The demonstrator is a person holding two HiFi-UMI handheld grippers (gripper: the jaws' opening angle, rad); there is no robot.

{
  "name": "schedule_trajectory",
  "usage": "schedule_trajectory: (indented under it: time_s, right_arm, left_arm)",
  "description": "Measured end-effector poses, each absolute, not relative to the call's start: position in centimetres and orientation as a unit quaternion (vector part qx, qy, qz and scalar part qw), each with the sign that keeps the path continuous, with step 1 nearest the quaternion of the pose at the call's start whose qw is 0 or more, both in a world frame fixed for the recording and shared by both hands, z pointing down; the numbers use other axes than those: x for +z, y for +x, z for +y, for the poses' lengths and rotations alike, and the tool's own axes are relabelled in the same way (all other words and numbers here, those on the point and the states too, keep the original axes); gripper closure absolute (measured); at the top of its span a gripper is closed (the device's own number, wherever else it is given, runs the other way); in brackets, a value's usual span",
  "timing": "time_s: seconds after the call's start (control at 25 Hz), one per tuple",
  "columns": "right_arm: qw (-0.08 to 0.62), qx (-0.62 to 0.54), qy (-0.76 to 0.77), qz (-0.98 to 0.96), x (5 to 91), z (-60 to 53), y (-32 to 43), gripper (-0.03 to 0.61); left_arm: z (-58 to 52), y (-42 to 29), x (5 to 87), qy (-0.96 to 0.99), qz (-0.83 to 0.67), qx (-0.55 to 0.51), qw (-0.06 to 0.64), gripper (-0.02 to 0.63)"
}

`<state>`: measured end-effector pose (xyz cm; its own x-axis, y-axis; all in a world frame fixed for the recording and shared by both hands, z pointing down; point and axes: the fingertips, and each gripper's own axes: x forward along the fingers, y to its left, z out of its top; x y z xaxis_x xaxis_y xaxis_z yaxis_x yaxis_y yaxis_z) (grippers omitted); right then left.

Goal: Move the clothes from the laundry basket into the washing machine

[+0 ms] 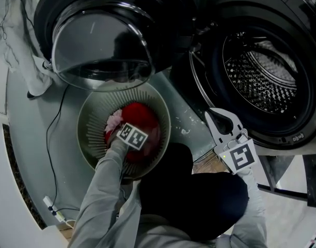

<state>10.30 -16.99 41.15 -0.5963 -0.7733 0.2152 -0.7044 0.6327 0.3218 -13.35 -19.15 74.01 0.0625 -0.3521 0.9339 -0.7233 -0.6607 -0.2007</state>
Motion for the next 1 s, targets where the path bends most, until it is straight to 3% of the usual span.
schedule_trajectory:
  time_s: [1.0]
  right_arm:
    - [0.144,-0.115,0.440,-0.879,37.5,-16.9,9.1,0.560]
  left_arm:
    - [-20.6,-14.5,59.2,0.764,-0.433,0.458,0.137,0.515]
